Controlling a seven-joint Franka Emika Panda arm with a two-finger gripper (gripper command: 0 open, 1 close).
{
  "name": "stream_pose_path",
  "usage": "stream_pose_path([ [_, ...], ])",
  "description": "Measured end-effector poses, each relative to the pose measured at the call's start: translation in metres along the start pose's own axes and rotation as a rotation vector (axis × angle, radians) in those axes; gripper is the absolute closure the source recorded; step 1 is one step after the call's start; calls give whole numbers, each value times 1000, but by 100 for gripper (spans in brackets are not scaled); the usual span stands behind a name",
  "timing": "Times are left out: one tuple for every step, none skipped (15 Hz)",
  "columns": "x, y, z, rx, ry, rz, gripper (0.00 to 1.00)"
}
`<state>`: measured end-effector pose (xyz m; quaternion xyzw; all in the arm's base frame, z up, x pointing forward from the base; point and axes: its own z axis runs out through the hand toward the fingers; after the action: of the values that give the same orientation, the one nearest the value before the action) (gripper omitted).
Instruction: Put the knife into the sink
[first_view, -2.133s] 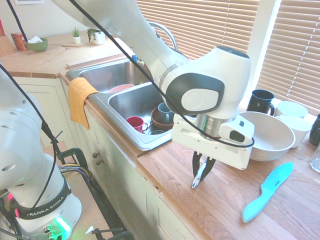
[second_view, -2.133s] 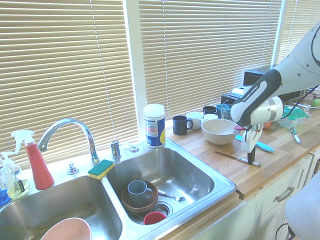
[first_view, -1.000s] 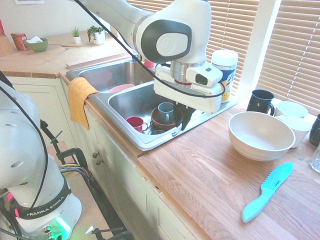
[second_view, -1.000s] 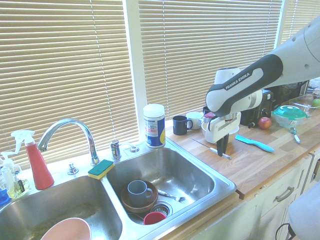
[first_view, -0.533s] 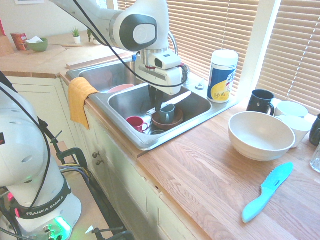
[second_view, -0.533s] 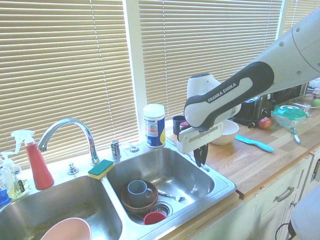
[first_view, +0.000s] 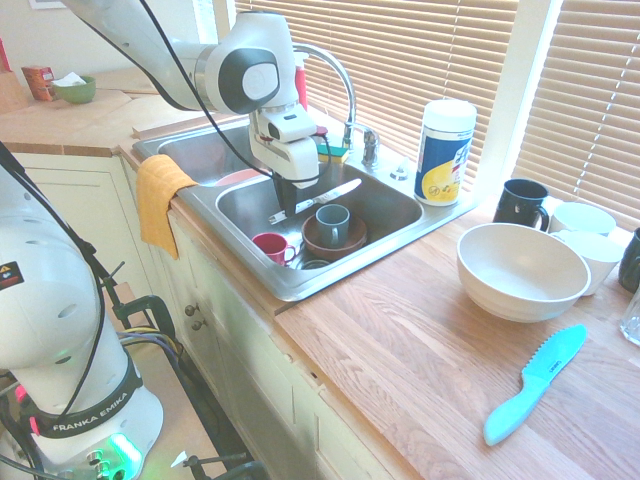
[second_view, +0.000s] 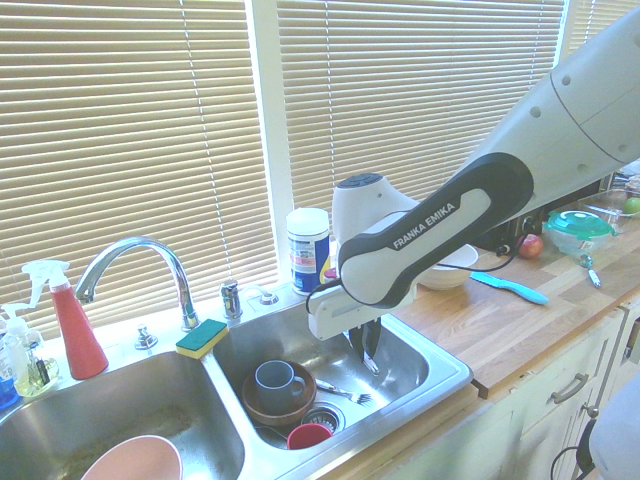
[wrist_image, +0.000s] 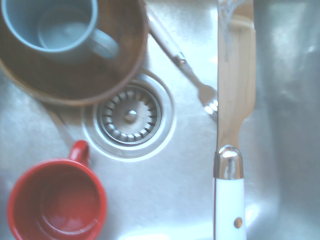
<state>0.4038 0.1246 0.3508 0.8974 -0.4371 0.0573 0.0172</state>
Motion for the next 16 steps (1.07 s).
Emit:
stream_pose_path([
  [0,-3,5,10,3,4,100],
  [0,-7,10,24,2,1,100],
  [2,-11,16,34,3,-5,100],
  [3,-14,20,40,4,-12,100],
  [6,-17,25,43,3,-14,100],
  [9,-19,28,44,2,-14,100],
  [13,-21,33,44,-1,-13,100],
  [18,-23,38,50,-5,-13,100],
  [24,-24,44,57,-10,-16,100],
  [30,-26,52,59,-17,-17,100],
  [36,-26,61,58,-23,-19,100],
  [42,-27,71,54,-29,-22,100],
  [46,-28,81,47,-36,-21,100],
  [50,-29,90,43,-44,-21,100],
  [52,-31,97,38,-50,-25,100],
  [53,-33,103,34,-54,-28,100],
])
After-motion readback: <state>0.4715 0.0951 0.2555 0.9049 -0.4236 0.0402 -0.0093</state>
